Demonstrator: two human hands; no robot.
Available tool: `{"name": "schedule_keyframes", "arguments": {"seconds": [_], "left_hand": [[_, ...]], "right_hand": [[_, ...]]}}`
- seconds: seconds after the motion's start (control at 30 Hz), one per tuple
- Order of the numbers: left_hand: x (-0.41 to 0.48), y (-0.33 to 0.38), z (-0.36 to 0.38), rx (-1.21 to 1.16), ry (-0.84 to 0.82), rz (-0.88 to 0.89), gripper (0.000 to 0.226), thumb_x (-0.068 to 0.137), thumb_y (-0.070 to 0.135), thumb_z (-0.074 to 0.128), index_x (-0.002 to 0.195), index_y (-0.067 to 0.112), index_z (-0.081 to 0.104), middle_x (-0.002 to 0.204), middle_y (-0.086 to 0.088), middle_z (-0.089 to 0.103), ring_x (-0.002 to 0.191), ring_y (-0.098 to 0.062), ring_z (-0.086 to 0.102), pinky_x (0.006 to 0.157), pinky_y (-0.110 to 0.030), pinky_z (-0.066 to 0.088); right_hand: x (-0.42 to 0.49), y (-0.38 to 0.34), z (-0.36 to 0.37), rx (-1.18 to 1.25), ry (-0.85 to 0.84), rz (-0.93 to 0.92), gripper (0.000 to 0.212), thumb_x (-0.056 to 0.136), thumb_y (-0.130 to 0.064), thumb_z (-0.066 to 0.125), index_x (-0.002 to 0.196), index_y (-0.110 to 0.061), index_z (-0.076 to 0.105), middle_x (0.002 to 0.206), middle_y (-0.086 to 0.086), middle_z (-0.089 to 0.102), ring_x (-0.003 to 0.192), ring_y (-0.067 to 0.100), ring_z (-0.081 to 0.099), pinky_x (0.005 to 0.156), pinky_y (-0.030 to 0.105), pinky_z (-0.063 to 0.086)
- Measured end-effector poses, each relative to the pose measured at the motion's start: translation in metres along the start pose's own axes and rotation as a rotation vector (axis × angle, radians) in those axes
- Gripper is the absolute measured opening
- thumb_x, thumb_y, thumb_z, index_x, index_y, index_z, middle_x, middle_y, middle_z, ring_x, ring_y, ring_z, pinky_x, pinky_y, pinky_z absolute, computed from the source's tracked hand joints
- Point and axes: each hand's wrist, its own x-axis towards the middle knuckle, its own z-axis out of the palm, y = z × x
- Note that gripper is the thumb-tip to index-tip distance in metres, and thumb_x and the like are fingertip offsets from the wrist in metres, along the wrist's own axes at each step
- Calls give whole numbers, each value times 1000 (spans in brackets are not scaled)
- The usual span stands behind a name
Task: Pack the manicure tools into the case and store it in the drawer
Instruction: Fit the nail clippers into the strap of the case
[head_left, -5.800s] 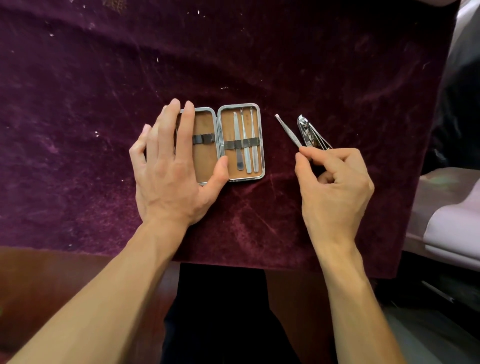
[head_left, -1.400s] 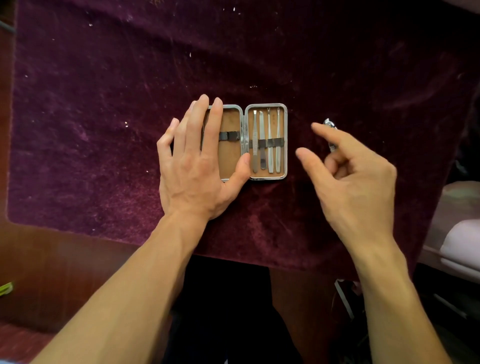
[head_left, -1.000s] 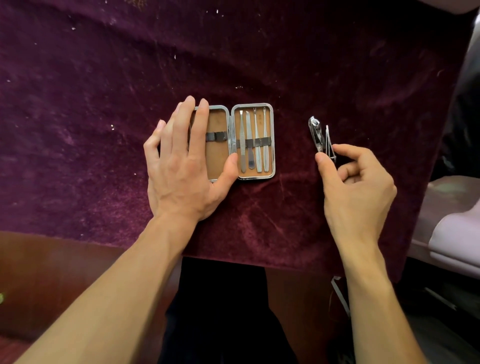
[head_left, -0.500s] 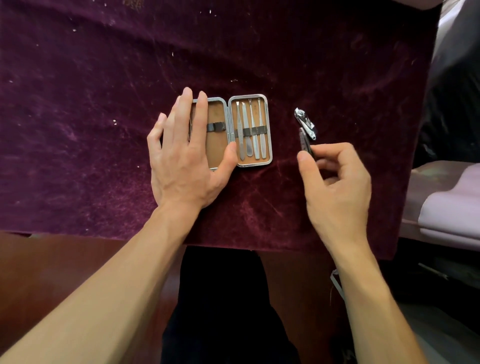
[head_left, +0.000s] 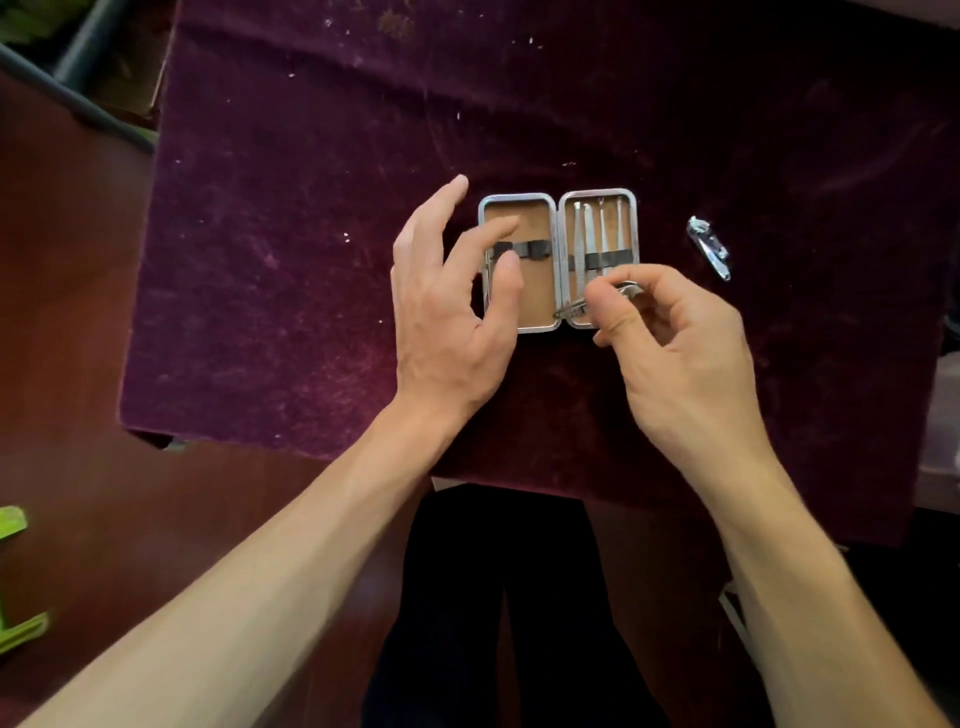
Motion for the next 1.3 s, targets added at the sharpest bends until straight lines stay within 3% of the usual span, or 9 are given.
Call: {"name": "schedule_keyframes", "arguments": {"seconds": [0.13,0.23,0.4,0.63,0.73,0.9,1.03,1.17,1.3], "left_hand": [[-5,5,-21,-101,-40,-86,27,104,31,52,119,23,73,121,12,68,118,-12,58,104,-43,47],[-11,8,-35,-354,-257,-193,27,106,27,55,122,20,75,109,11,76,105,-10,71,92,-27,56],[-18,12,-42,-585,-281,-358,20,104,14,60,108,17,79,86,10,79,79,4,70,70,-10,52],[-31,19,-48,-781,-249,-537,17,100,17,66,108,26,78,96,4,82,80,-4,76,71,-11,54],[-37,19,-50,-776,-249,-541,14,99,19,68,109,23,77,96,4,82,83,-8,78,71,-11,55],[-40,19,-47,-735,-293,-549,13,99,16,68,107,19,77,92,2,82,77,-8,77,69,-12,55],[-38,23,-45,-660,-289,-525,11,99,17,67,106,18,76,88,4,82,75,-9,77,69,-13,55],[-32,27,-46,-505,-268,-473,8,99,20,67,104,21,74,85,10,81,75,-9,78,76,-23,60],[-26,31,-50,-286,-265,-344,9,98,25,66,98,33,70,84,20,79,71,-3,75,71,-27,62]], "right_hand": [[8,-7,11,-37,-85,-29,6,103,-34,69,99,-36,73,80,-16,75,76,-1,72,69,6,50],[11,-15,17,-9,-145,-20,5,102,-32,71,100,-33,75,81,-24,75,77,-2,73,70,8,52],[12,-26,27,89,-158,2,18,94,-21,82,112,-23,77,82,-1,81,75,7,78,76,17,60],[6,-28,27,145,-184,109,9,92,-27,83,97,-20,86,87,-6,85,84,10,82,78,22,63],[4,-26,23,32,-211,64,9,95,-32,80,97,-26,86,86,-13,84,88,5,80,85,27,62],[-1,-22,16,-100,-231,40,10,98,-36,75,95,-34,85,81,-23,81,80,-6,77,73,9,56],[-1,-23,10,-173,-209,48,13,98,-41,74,93,-34,84,80,-20,80,78,0,77,72,24,62],[4,-29,1,-275,-208,28,25,99,-48,70,80,-33,79,77,-19,75,64,0,67,57,12,49],[8,-35,0,-133,-229,114,44,102,-47,65,67,-23,74,67,-4,74,58,10,66,57,21,51]]}}
